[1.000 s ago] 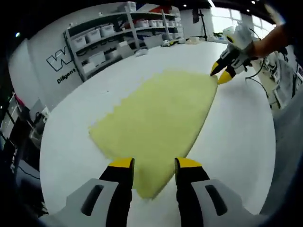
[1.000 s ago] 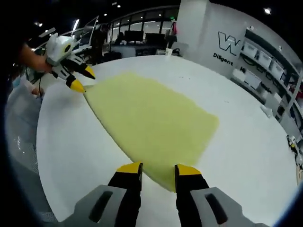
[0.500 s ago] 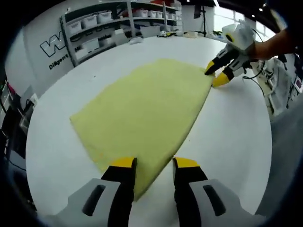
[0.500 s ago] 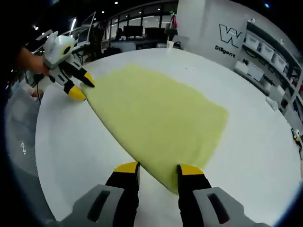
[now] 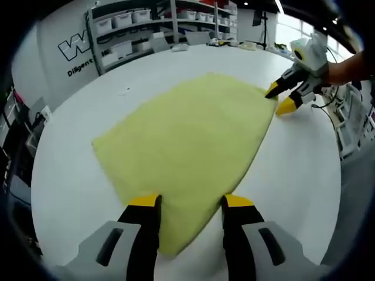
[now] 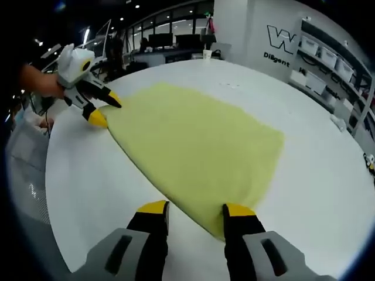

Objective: Fold the garment on the visible template until the final outline fits inside the template.

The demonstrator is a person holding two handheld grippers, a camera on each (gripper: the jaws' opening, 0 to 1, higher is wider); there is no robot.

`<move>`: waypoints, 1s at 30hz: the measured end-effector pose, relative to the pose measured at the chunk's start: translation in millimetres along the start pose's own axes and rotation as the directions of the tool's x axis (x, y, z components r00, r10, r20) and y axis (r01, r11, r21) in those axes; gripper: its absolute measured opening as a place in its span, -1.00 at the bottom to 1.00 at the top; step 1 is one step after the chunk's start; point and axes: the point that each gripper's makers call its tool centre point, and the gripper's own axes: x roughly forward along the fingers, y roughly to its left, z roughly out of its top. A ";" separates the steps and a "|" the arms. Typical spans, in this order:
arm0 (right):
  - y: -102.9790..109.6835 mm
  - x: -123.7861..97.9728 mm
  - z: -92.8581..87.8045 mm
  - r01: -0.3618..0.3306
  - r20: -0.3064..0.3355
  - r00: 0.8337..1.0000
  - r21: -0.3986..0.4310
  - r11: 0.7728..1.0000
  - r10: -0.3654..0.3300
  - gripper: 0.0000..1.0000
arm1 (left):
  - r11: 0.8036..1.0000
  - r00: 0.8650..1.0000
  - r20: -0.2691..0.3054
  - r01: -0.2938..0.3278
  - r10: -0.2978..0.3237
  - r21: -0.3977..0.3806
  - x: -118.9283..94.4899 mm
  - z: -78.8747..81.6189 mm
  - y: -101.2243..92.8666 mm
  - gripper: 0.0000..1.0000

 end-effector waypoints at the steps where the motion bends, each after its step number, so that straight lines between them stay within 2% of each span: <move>1: 3.3 -1.4 3.3 -0.008 0.025 1.000 0.032 0.999 0.007 -0.32 | 1.000 1.000 -0.002 -0.003 0.003 0.003 -0.5 0.0 0.1 -0.11; 4: 4.7 -4.7 4.1 -0.003 0.032 0.999 0.029 1.000 0.003 -0.23 | 1.000 1.000 -0.016 0.002 -0.002 0.028 -3.3 -1.8 -1.1 -0.07; 8: 0.8 -13.0 10.0 0.013 0.061 0.998 0.016 1.000 -0.014 -0.23 | 0.998 1.000 -0.021 0.010 -0.009 0.068 -11.7 -6.3 -3.5 -0.01; 10: -4.6 -17.8 14.1 0.031 0.085 0.996 0.031 0.999 -0.034 -0.19 | 0.998 1.000 -0.010 0.005 -0.004 0.064 -16.4 -5.6 -0.9 0.05; 13: -10.9 -22.8 17.9 0.049 0.102 0.993 0.047 0.998 -0.053 0.00 | 1.000 0.999 0.031 -0.004 0.005 -0.016 -24.8 0.3 2.3 0.18; 18: -13.6 -30.6 23.6 0.058 0.098 0.993 0.026 0.998 -0.060 0.08 | 1.000 0.998 0.059 -0.028 0.028 -0.011 -36.6 5.0 9.3 0.40; 21: -15.0 -36.6 28.1 0.058 0.106 0.993 0.028 0.998 -0.061 0.25 | 0.998 0.995 0.080 -0.051 0.053 -0.023 -44.8 9.1 14.8 0.47; 25: -13.6 -43.6 33.6 0.049 0.132 0.990 0.034 0.998 -0.054 0.53 | 0.998 0.993 0.104 -0.053 0.054 -0.016 -54.8 10.9 13.5 0.61; 30: -13.3 -53.3 36.3 0.043 0.157 0.986 0.051 0.998 -0.051 0.72 | 0.998 0.992 0.113 -0.046 0.050 -0.039 -63.5 3.6 8.3 0.73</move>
